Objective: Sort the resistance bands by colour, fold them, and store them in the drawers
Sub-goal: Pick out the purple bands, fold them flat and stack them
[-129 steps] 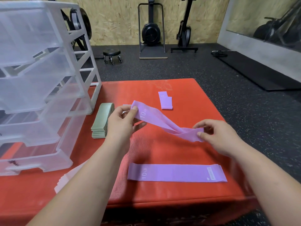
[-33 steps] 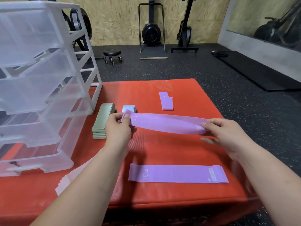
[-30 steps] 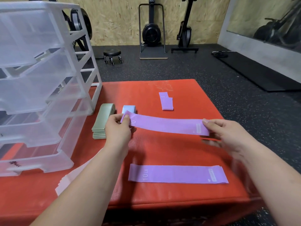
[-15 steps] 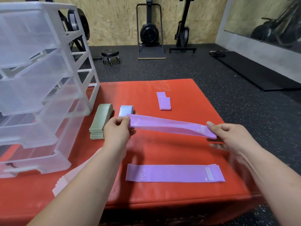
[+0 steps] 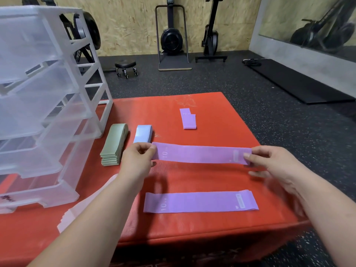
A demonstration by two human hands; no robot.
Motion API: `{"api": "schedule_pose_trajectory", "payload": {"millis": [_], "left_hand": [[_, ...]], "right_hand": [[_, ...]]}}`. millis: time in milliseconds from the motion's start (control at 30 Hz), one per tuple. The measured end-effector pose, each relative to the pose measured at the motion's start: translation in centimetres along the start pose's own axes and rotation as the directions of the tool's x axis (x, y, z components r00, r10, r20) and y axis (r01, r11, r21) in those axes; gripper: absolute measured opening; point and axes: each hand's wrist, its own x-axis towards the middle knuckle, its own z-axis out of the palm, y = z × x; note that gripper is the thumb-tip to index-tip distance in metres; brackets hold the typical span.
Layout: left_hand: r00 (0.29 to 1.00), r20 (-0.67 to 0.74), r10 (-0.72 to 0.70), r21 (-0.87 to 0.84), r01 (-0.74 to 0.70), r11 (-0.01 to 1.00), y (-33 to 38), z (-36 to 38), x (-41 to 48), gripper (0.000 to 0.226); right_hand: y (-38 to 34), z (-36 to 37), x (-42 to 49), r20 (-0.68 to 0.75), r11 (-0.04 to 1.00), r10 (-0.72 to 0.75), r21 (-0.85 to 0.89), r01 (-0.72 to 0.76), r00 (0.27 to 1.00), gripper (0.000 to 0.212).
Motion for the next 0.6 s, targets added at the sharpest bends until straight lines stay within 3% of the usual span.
{"api": "schedule_pose_trajectory", "payload": {"millis": [200, 367, 467, 600], "left_hand": [[0.997, 0.074, 0.020, 0.086, -0.027, 0.996, 0.4, -0.9, -1.4, 0.013], [0.991, 0.091, 0.103, 0.269, -0.124, 0.955, 0.2, -2.7, -2.9, 0.016], [0.974, 0.110, 0.199, 0.508, -0.227, 0.831, 0.0, -3.9, -4.2, 0.019], [0.941, 0.198, 0.274, 0.684, -0.333, 0.649, -0.6, -5.2, -6.4, 0.017]], "right_hand": [[0.2, -0.4, -0.5, -0.069, 0.999, -0.010, -0.045, 0.007, 0.998, 0.017], [0.3, -0.5, -1.7, -0.109, 0.993, -0.044, -0.110, 0.032, 0.993, 0.014], [0.8, -0.6, -2.8, -0.087, 0.967, -0.094, -0.246, 0.070, 0.992, 0.015], [1.4, -0.5, -4.6, -0.024, 0.762, -0.233, -0.625, 0.167, 0.972, 0.014]]}}
